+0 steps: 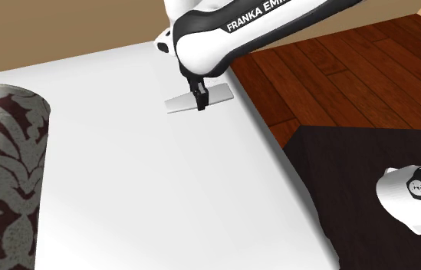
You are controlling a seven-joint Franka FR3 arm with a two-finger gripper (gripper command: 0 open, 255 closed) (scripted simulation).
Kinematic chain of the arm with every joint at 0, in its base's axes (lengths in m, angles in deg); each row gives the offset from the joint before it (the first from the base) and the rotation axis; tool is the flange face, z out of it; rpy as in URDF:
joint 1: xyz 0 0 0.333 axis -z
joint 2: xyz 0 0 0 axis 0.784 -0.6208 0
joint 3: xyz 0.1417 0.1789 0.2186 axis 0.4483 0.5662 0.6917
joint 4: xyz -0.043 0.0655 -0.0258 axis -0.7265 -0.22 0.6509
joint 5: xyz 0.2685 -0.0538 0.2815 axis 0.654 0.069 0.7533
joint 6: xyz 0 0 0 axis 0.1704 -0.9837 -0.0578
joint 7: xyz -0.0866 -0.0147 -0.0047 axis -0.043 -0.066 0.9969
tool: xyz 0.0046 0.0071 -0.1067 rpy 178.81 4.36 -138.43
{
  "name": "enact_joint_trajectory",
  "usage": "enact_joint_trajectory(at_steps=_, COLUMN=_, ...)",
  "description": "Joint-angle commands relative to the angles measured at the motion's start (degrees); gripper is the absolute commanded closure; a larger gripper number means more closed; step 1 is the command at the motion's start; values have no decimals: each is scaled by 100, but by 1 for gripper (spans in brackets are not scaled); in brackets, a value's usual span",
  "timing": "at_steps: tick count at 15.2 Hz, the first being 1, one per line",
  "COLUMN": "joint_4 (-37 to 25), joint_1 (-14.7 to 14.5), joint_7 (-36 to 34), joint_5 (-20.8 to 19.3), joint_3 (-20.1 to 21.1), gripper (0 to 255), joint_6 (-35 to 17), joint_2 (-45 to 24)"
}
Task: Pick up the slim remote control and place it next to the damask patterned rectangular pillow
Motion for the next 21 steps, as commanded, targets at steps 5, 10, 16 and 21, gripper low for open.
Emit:
enact_joint_trajectory(at_steps=5, joint_4=-99, joint_1=-36, joint_7=-51, joint_5=-91, joint_3=-55, gripper=255, joint_6=356, joint_2=264)
enact_joint_trajectory(at_steps=10, joint_4=-230, joint_1=-57, joint_7=-89, joint_5=-157, joint_3=-90, gripper=255, joint_6=662, joint_2=445)
enact_joint_trajectory(at_steps=16, joint_4=-434, joint_1=-74, joint_7=-130, joint_5=-226, joint_3=-125, gripper=255, joint_6=1043, joint_2=630)
enact_joint_trajectory(at_steps=21, joint_4=-644, joint_1=-81, joint_7=-160, joint_5=-275, joint_3=-148, gripper=255, joint_6=1373, joint_2=756)
